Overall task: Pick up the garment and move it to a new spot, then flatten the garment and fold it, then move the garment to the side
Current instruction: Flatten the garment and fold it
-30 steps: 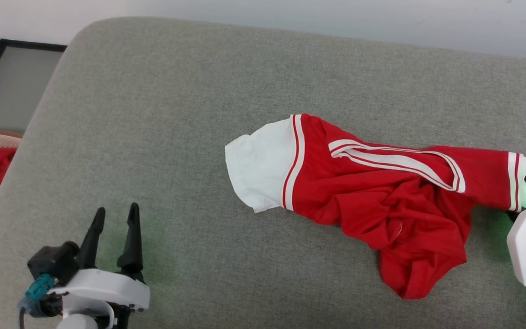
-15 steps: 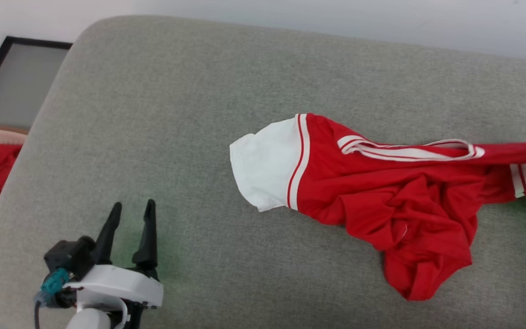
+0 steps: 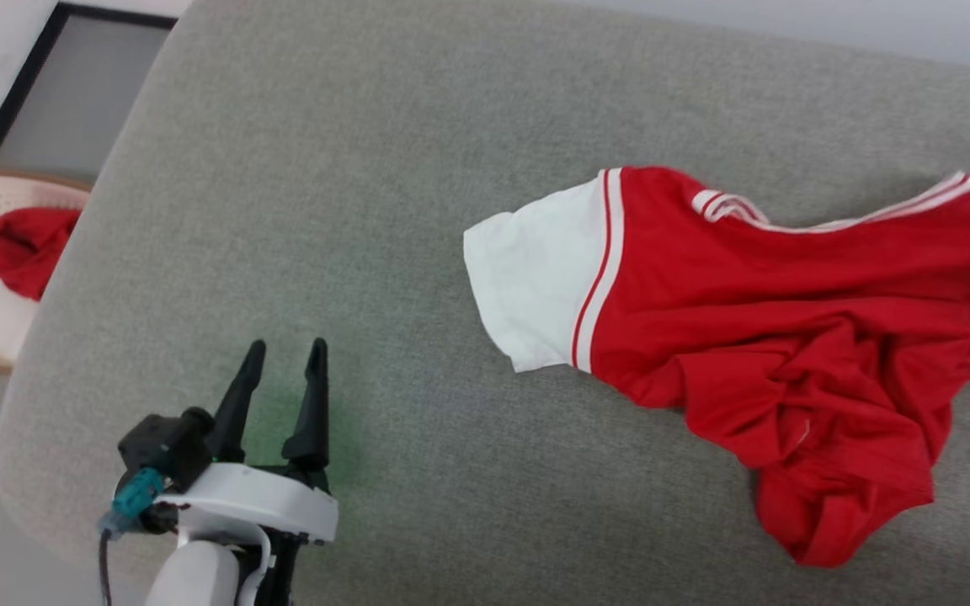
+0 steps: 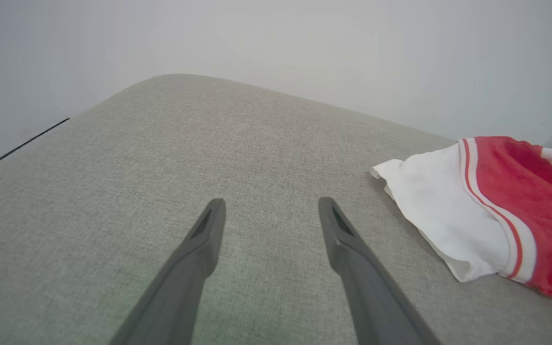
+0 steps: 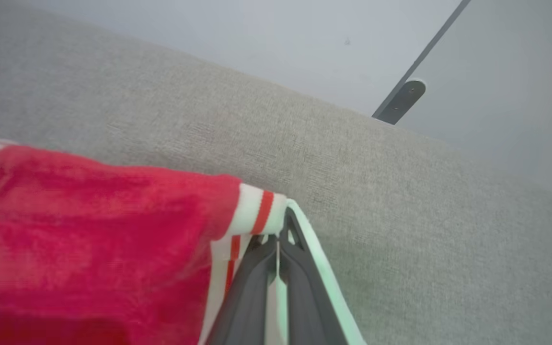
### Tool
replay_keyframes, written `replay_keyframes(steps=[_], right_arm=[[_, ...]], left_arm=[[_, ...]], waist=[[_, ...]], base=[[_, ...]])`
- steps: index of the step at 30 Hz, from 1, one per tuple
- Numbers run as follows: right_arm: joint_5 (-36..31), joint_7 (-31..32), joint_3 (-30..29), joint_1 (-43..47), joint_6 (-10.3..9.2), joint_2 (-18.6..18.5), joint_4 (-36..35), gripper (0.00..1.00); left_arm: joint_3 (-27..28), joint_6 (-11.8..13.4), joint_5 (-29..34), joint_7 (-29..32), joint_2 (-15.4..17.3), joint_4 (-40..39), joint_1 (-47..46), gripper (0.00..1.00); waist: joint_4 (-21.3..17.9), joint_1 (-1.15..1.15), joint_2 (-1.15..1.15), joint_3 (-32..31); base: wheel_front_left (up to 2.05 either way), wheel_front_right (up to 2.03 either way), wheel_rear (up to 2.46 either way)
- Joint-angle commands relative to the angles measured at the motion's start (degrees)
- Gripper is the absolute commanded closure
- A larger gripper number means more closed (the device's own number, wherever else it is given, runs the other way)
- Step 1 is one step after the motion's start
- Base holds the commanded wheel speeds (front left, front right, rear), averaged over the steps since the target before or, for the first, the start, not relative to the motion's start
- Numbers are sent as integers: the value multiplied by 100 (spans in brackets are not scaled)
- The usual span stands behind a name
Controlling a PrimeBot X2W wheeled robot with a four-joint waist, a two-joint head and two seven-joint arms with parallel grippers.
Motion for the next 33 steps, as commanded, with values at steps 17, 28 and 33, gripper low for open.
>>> replay_keyframes(steps=[17, 28, 33], right_arm=[[-457, -1112, 112, -571, -8, 171, 920, 0], [-125, -1860, 226, 259, -8, 426, -52, 0], [-155, -2222, 50, 819, -8, 709, -663, 0]], left_arm=[[124, -86, 133, 4, -44, 100, -89, 0], [243, -85, 135, 5, 231, 106, 15, 0], [268, -83, 57, 103, 412, 63, 6, 0]], waist=[[14, 0, 0, -66], [-677, 0, 0, -523], [-1035, 0, 0, -691]], base=[[0, 0, 0], [0, 0, 0], [0, 0, 0]])
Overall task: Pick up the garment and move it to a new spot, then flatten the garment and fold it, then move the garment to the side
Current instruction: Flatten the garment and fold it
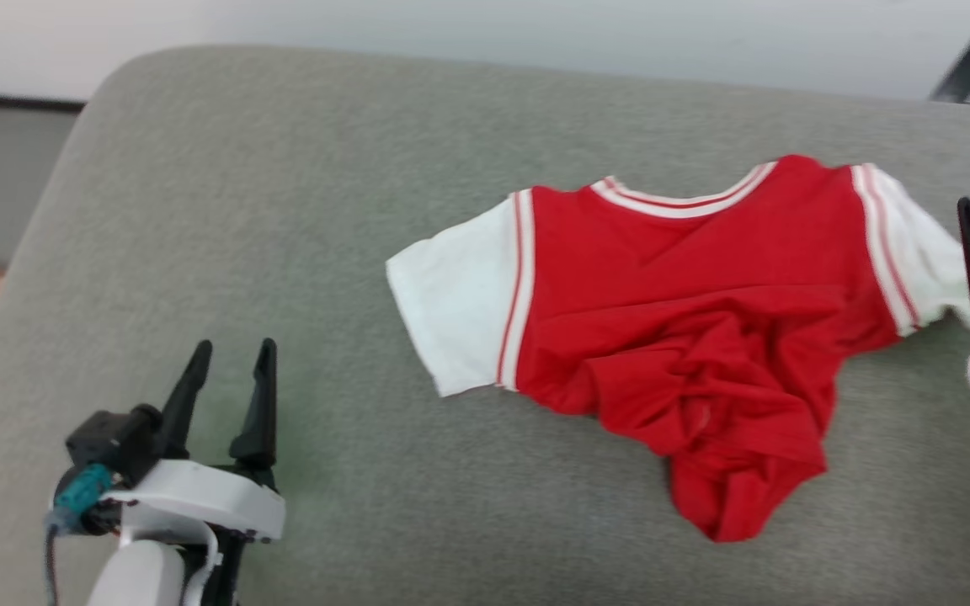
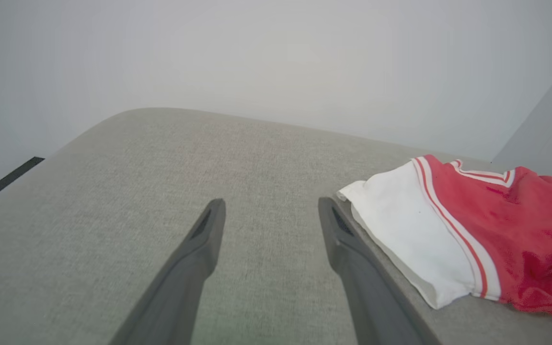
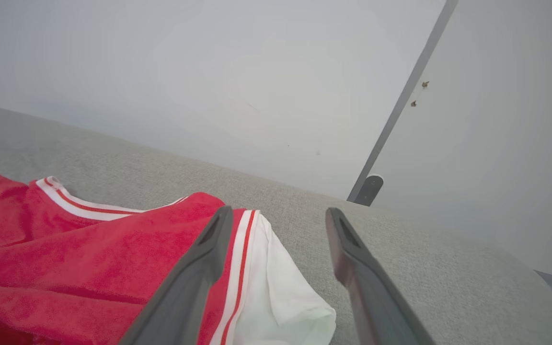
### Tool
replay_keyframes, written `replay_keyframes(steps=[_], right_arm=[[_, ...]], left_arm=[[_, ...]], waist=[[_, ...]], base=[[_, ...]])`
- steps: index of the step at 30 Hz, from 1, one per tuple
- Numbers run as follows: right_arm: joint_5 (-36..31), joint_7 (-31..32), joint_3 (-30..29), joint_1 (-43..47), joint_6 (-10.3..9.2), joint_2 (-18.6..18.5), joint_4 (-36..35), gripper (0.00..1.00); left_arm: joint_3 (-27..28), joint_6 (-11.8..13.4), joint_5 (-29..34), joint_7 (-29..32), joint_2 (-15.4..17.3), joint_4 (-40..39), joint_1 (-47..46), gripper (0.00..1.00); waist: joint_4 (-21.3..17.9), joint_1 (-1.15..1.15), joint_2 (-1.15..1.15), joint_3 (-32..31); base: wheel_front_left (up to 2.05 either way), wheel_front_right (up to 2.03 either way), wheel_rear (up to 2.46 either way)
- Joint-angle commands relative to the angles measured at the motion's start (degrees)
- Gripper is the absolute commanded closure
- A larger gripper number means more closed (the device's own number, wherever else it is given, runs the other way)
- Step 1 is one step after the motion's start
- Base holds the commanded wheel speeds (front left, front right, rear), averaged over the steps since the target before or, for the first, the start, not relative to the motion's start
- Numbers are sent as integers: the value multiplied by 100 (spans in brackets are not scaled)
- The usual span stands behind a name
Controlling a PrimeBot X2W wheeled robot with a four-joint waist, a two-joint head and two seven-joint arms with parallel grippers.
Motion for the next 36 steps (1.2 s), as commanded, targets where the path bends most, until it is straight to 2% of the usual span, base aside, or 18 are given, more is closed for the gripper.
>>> replay_keyframes(steps=[1, 10, 14, 19, 23, 30, 36], right_arm=[[9, -77, -74, 186, -8, 111, -144, 0], [-11, -185, -247, 1038, -8, 763, -951, 0], [68, -146, -250, 1270, -8, 930, -1165, 0], [106, -117, -256, 1415, -8, 1050, -1348, 0], [178, -108, -185, 1423, -8, 1092, -1396, 0], [239, -166, -111, 1399, -8, 1159, -1448, 0], [258, -206, -74, 1314, -8, 1148, -1434, 0]], left_arm=[[26, -3, -68, 23, 51, -47, 27, 0], [77, 4, -246, 488, 324, -291, -38, 0], [82, 2, -437, 890, 411, -382, -138, 0], [-13, 1, -755, 1934, 601, -406, -473, 0], [-129, -3, -1075, 3011, 817, -356, -925, 0], [-362, -10, -1557, 4702, 1222, 63, -1713, 0], [-542, 40, -1659, 5702, 1465, 469, -2277, 0]], waist=[[-367, 0, 0, -237], [-917, 0, 0, -333], [-1068, 0, 0, -341], [-1200, 0, 0, -287], [-1301, 0, 0, -200], [-1512, 0, 0, -5], [-1673, 0, 0, 214]], base=[[0, 0, 0], [0, 0, 0], [0, 0, 0], [0, 0, 0], [0, 0, 0], [0, 0, 0], [0, 0, 0]])
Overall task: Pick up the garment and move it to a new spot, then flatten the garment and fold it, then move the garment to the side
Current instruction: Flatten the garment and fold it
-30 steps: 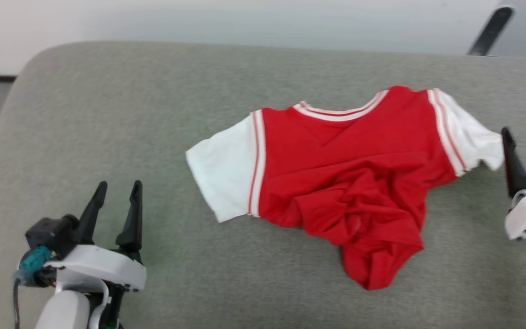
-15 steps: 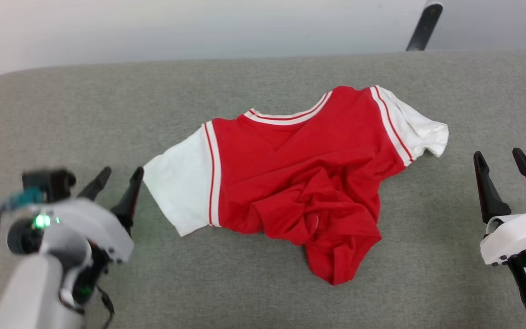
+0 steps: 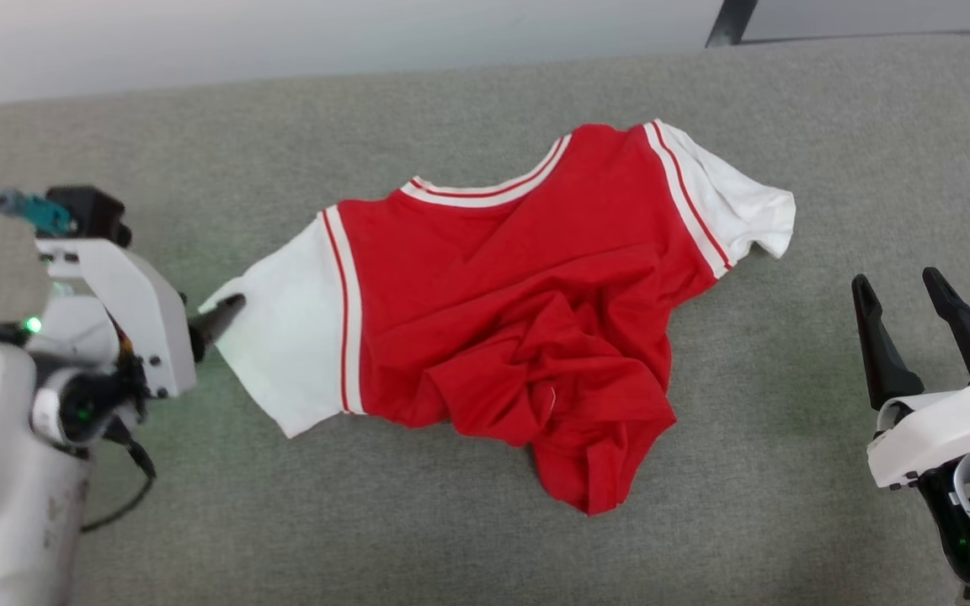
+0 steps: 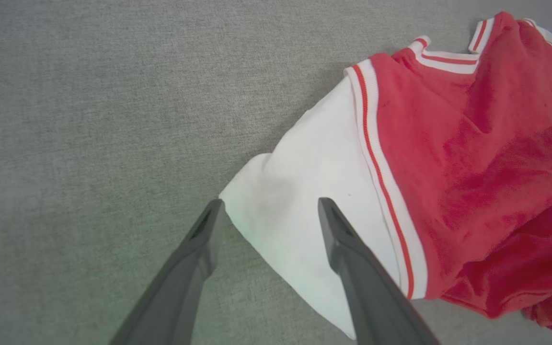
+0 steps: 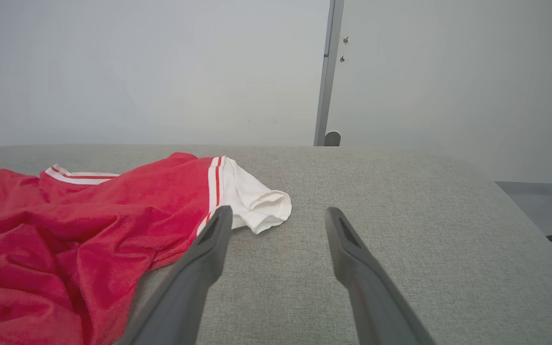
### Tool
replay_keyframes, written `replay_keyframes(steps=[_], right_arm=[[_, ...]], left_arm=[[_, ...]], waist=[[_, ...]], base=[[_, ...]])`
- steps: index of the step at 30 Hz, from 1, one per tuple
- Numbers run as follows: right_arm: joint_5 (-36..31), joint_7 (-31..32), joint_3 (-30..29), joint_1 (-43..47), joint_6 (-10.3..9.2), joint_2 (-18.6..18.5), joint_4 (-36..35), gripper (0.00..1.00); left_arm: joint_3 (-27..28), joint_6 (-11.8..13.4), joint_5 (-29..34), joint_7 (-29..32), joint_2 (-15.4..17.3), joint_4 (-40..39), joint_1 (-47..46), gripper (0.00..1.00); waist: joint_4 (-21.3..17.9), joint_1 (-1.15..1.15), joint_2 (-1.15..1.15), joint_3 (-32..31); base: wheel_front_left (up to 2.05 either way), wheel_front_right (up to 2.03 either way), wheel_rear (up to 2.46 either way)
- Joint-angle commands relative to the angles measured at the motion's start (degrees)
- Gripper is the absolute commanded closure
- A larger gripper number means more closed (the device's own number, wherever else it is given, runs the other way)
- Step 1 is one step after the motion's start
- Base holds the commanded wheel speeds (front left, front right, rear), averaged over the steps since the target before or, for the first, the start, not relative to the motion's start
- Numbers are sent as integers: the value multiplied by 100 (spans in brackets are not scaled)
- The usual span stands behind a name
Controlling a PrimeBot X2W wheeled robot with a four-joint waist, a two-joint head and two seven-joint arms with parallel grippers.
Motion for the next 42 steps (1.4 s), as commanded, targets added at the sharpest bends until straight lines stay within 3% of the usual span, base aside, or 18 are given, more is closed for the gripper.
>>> replay_keyframes(steps=[1, 11, 21, 22, 23, 24, 33, 42], right_arm=[[15, -28, 7, -47, -8, 1, -7, 0], [106, -35, 45, -170, -8, -14, -38, 0], [91, 138, -25, -272, -8, -67, -125, 0], [96, 167, -15, -281, -8, -69, -129, 0], [109, 180, -4, -293, -8, -69, -132, 0], [126, 220, -1, -312, -8, -72, -124, 0], [369, 622, 187, -649, -8, -282, -118, 0], [1034, 2130, 523, -1812, -8, -910, 474, 0]], left_arm=[[-10, 8, 3, 31, 45, 23, -108, 0], [-245, 107, 274, 534, 335, 801, -661, 0], [-442, 351, -65, 1261, -298, 1609, -773, 0], [-446, 373, -118, 1296, -400, 1637, -797, 4], [-461, 345, -177, 1343, -490, 1662, -818, 56], [-472, 315, -224, 1361, -562, 1681, -842, 100], [-561, 222, -74, 1111, -426, 1710, -1174, 100], [-791, 73, -46, 894, -652, 1713, -1520, 100]], waist=[[-103, 0, 0, 120], [-260, 0, 0, 454], [-178, 0, 0, 601], [-164, 0, 0, 607], [-149, 0, 0, 614], [-135, 0, 0, 621], [-6, 0, 0, 685], [281, 0, 0, 829]], base=[[0, 0, 0], [0, 0, 0], [0, 0, 0], [0, 0, 0], [0, 0, 0], [0, 0, 0], [0, 0, 0], [0, 0, 0]])
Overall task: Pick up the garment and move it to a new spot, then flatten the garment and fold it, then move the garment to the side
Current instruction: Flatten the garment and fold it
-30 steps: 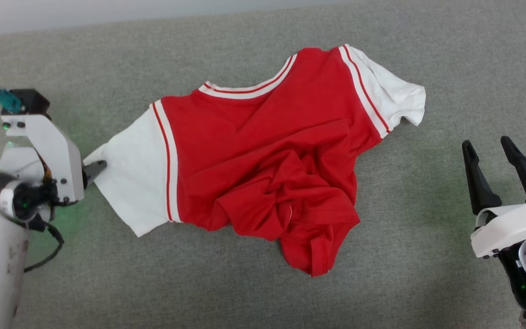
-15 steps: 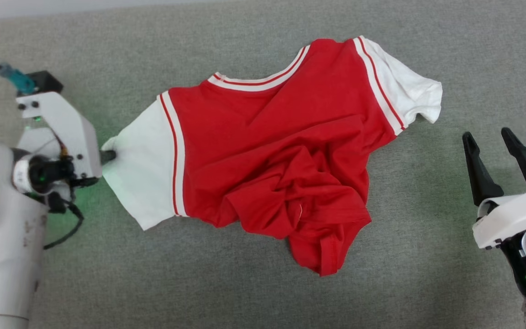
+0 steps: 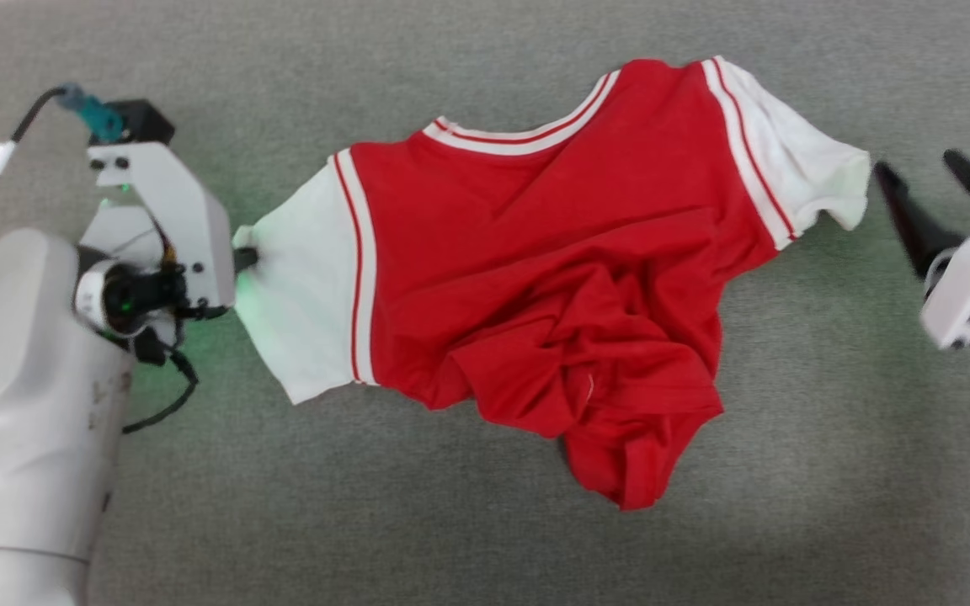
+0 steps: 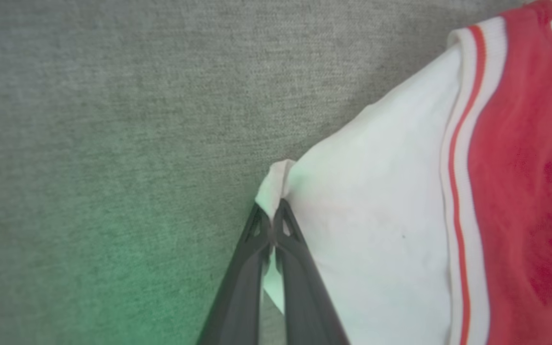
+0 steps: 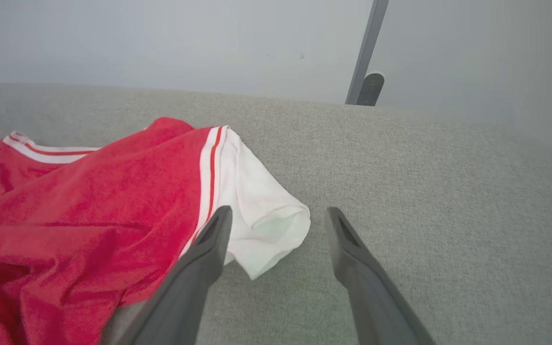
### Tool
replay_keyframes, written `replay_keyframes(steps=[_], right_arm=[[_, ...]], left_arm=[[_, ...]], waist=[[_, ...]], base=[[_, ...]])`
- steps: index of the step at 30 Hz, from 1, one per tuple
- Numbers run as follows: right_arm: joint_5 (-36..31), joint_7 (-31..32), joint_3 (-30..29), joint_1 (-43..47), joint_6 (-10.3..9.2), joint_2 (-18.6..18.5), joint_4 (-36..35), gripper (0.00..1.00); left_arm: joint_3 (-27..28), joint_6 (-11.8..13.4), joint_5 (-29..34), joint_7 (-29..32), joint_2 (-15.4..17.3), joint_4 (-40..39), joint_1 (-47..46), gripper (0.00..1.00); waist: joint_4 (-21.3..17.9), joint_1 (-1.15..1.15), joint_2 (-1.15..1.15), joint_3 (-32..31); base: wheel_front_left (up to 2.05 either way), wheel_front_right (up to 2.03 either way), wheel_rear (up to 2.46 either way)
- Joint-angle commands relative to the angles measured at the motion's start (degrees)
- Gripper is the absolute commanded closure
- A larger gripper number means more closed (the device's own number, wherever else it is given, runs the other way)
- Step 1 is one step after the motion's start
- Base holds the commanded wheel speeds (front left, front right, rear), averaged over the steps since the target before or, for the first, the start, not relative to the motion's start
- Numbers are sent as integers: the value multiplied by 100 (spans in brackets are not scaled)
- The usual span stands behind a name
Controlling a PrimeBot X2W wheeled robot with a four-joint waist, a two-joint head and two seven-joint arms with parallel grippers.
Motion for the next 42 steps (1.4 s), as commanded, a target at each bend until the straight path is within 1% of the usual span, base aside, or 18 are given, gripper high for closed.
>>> replay_keyframes(steps=[1, 3, 7, 12, 19, 26, 27, 28, 31, 35, 36, 37, 39, 42], right_arm=[[126, 189, 22, -218, -8, -39, 128, 0], [209, 527, 18, -559, -8, -150, 394, 0], [377, 1210, 199, -1160, -8, -307, 973, 0], [485, 1766, 396, -1797, -8, -455, 1671, 0], [629, 2386, 456, -2415, -8, -407, 2573, 0], [394, 2970, 501, -2697, -8, -286, 3445, 0], [363, 3096, 523, -2708, -8, -254, 3578, 27], [334, 3177, 510, -2734, -8, -244, 3696, 100], [208, 3331, 453, -2867, -8, -210, 3946, 100], [132, 3138, 216, -3116, -7, -62, 4094, 100], [210, 3099, 141, -3171, -5, 23, 4109, 100], [210, 3099, 141, -3171, -5, 23, 4109, 100], [287, 3040, -57, -3304, -1, 150, 4137, 100], [316, 2966, -236, -3490, -3, 151, 4134, 100]], left_arm=[[-149, -74, 3, -8, -229, 103, 65, 100], [-225, -102, 6, -47, -293, 122, -33, 100], [-378, -132, -11, -122, -417, 151, -240, 100], [-564, -162, -62, -231, -578, 205, -447, 100], [-802, -157, -172, -384, -694, 354, -638, 100], [-1112, -156, -380, -493, -719, 480, -822, 100], [-1153, -156, -418, -504, -715, 506, -840, 100], [-1187, -156, -444, -521, -706, 527, -858, 100], [-1281, -156, -531, -521, -670, 623, -927, 100], [-1332, -141, -634, -488, -565, 777, -1049, 100], [-1333, -141, -640, -507, -531, 800, -1100, 100], [-1333, -141, -640, -507, -531, 800, -1100, 100], [-1341, -141, -670, -525, -464, 831, -1223, 100], [-1323, -145, -697, -531, -389, 859, -1442, 100]], waist=[[116, 0, 0, 86], [201, 0, 0, 142], [376, 0, 0, 274], [591, 0, 0, 451], [830, 0, 0, 694], [1014, 0, 0, 848], [1025, 0, 0, 853], [1033, 0, 0, 858], [1042, 0, 0, 838], [989, 0, 0, 717], [965, 0, 0, 673], [965, 0, 0, 673], [922, 0, 0, 579], [857, 0, 0, 386]], base=[[0, 0, 0], [0, 0, 0], [0, 0, 0], [0, 0, 0], [0, 0, 0], [0, 0, 0], [0, 0, 0], [0, 0, 0], [0, 0, 0], [0, 0, 0], [0, 0, 0], [0, 0, 0], [0, 0, 0], [0, 0, 0]])
